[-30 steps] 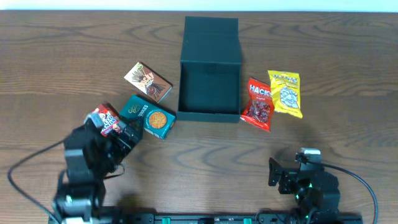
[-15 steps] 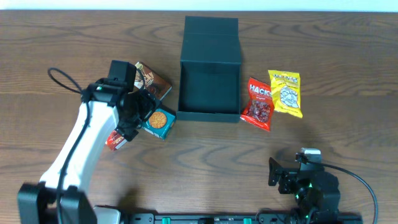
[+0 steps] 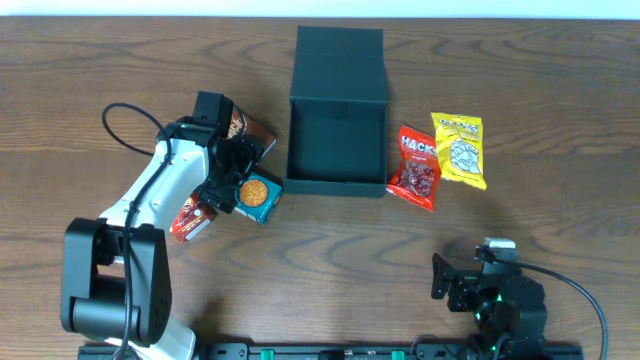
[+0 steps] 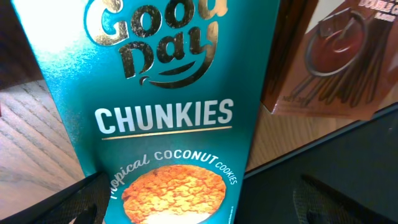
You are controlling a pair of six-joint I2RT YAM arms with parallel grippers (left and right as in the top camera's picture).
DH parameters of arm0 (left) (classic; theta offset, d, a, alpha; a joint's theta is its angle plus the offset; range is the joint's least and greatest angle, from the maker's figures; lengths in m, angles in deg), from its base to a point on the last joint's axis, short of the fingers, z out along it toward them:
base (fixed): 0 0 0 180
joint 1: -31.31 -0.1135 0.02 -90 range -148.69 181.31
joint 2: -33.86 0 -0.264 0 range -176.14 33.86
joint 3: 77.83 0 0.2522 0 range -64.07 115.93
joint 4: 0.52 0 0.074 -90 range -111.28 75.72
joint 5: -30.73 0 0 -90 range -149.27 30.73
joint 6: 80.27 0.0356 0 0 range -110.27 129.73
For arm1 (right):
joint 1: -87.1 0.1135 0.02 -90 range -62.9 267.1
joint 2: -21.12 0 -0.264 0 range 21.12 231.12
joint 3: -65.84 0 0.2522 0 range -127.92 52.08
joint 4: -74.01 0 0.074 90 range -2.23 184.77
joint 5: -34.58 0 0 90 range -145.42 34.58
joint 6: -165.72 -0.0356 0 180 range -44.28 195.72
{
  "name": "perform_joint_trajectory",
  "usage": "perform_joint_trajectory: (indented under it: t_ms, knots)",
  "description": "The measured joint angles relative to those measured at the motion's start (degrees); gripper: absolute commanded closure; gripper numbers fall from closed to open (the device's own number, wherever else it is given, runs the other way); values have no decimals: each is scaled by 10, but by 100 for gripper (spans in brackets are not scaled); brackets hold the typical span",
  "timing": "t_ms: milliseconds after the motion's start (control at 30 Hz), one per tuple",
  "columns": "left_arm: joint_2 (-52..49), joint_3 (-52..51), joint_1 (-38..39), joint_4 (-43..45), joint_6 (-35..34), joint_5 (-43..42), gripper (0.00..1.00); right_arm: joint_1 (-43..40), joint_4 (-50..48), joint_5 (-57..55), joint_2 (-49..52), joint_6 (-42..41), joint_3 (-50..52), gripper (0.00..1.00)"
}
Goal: Pack container
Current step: 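Reach the left gripper to the teal Chunkies box and grasp it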
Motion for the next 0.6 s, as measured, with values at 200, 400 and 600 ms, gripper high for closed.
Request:
perform_joint_trajectory:
  t_ms: [200,400,600]
  knots:
    - [-11,10,1,0,-8,-18,4,0,0,0,0,0,0,1]
    - [-10,35,1,-65,17,-22,5,0,0,0,0,0,0,1]
    - [-1,63,2,-131,35,22,5,0,0,0,0,0,0,1]
